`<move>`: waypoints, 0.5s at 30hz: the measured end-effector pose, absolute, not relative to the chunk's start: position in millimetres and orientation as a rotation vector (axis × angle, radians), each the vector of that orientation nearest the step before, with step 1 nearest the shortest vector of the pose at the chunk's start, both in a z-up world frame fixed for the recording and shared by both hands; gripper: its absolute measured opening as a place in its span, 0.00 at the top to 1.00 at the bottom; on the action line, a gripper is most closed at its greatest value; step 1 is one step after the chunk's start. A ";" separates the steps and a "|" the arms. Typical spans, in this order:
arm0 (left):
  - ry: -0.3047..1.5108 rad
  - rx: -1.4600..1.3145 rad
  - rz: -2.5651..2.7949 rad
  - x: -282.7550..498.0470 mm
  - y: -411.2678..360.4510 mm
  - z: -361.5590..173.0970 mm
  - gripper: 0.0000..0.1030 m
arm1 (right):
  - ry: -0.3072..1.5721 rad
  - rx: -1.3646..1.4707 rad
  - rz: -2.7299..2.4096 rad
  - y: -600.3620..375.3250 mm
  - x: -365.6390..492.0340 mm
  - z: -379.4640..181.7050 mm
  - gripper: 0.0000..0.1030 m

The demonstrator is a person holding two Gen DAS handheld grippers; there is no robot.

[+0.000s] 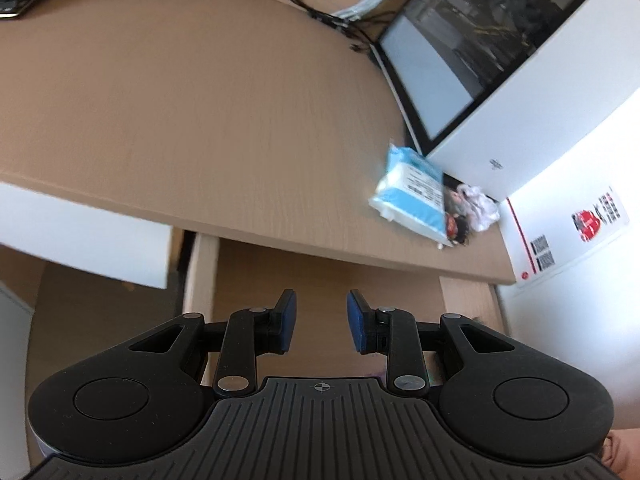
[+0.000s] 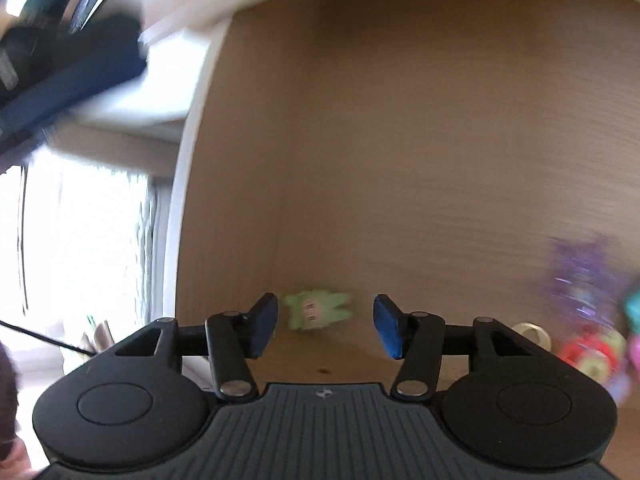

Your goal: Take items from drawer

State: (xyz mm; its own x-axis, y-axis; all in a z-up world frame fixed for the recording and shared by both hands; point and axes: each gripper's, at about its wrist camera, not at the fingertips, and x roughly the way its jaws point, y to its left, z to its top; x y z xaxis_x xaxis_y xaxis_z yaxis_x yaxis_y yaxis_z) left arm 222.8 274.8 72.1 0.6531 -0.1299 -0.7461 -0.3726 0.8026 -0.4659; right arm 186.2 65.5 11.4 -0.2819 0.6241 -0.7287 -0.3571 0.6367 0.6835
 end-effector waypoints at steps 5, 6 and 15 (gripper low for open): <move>0.840 -0.670 0.198 205.1 281.4 74.2 0.71 | 1.643 0.103 1.018 101.7 178.0 5.3 0.48; 0.839 -0.676 0.207 202.1 282.3 73.7 0.71 | 1.648 0.090 1.025 106.2 177.1 5.0 0.49; 0.875 -0.563 0.221 196.5 270.4 74.2 0.70 | 1.575 -0.113 0.982 115.5 161.1 12.4 0.67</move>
